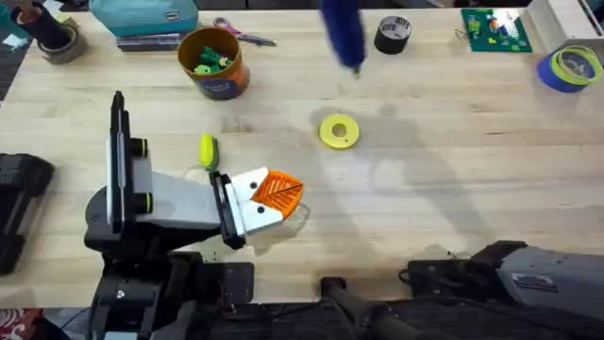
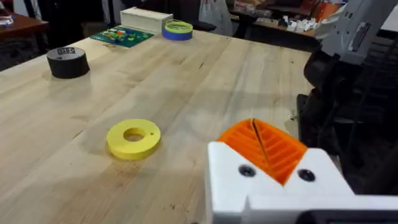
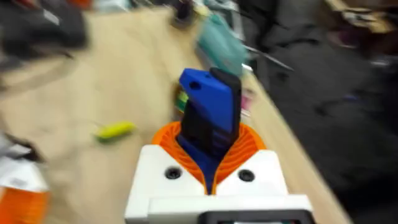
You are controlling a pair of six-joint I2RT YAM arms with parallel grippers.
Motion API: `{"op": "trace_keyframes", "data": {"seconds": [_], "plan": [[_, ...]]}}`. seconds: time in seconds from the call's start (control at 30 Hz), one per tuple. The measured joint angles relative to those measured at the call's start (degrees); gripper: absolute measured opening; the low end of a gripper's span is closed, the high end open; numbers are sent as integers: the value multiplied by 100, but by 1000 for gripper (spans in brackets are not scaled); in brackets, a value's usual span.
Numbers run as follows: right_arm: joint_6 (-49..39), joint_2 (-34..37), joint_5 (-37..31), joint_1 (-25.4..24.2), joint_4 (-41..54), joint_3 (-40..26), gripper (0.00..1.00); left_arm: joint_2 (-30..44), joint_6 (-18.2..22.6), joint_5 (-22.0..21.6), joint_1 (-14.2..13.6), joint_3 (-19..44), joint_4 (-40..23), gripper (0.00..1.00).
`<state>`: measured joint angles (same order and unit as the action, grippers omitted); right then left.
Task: Pick up the gripper from the table and insert it into the empty holder that is missing its gripper. Then pick up a screw, insert it into the mounting hole, and use the screwdriver to tighten it. Finally, clean up the table by picking up the vegetable and placing it into the bucket.
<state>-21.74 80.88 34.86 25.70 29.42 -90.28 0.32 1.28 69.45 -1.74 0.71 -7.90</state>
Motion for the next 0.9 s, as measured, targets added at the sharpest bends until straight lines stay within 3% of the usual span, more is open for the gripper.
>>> {"op": "trace_keyframes", "data": {"seconds": [0.33,0.5,0.9], "plan": [[-2626,11,-1528,-472,1316,-52,23,-2,0,0,0,0,0,8],[-3300,285,-2155,-773,2167,-75,23,0,0,-1,0,0,0,8],[-4714,1984,-2900,-1680,1860,333,23,-1,0,-1,0,0,0,8]]}}
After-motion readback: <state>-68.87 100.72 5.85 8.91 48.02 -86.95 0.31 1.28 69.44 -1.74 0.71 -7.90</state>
